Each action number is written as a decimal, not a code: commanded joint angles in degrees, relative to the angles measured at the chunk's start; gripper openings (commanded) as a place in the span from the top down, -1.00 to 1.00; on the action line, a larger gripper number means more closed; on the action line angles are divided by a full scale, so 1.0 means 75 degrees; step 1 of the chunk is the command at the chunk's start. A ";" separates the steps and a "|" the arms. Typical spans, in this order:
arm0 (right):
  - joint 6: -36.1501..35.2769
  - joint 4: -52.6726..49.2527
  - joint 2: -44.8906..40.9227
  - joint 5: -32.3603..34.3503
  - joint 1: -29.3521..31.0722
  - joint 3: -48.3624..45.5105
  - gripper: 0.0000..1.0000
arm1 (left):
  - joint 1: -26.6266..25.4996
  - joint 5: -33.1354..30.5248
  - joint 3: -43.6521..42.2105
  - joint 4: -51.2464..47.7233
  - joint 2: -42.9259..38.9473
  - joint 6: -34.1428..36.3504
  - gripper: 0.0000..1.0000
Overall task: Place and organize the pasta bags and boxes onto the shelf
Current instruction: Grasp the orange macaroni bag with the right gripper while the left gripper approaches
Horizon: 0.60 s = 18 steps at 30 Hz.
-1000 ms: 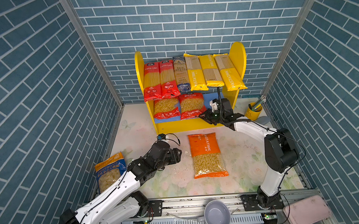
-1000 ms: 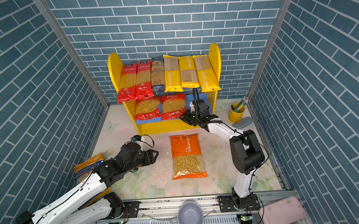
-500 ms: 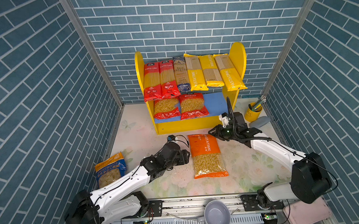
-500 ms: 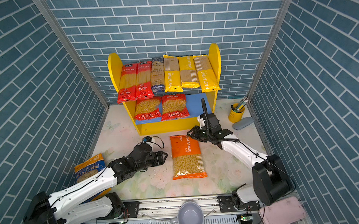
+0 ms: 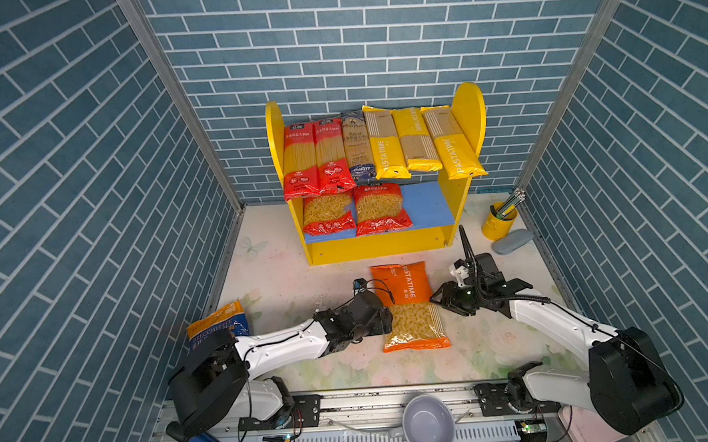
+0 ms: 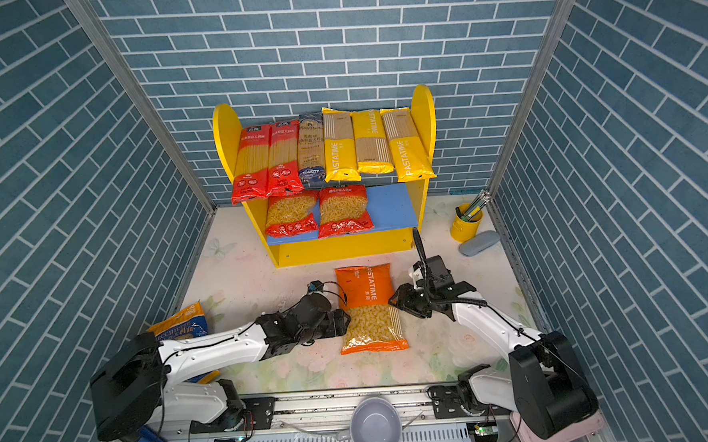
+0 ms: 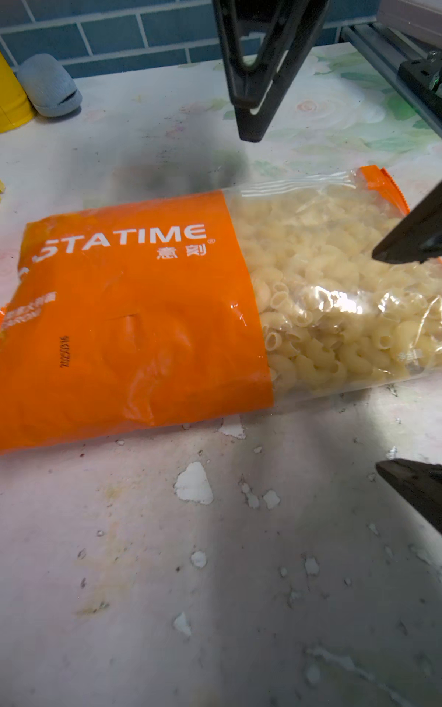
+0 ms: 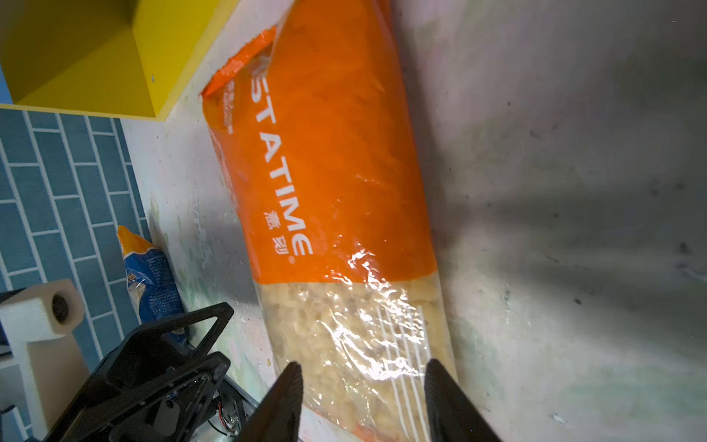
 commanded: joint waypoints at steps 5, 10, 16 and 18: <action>-0.0138 0.0898 0.0731 -0.0201 -0.0058 -0.0431 -0.13 | -0.0135 0.0139 -0.0254 0.0944 0.0563 -0.0498 -0.61; 0.0016 0.1724 0.1165 -0.0494 -0.0064 -0.0572 -0.10 | -0.0140 0.0096 -0.0290 0.1204 0.0755 -0.0526 -0.58; 0.0681 0.3353 0.1416 -0.1216 -0.0038 -0.0977 -0.02 | -0.0138 0.0251 -0.0409 0.1811 0.1128 -0.0671 -0.52; 0.1115 0.4210 0.1493 -0.1446 0.0039 -0.1176 -0.01 | -0.0145 0.0298 -0.0372 0.1844 0.1251 -0.0653 -0.50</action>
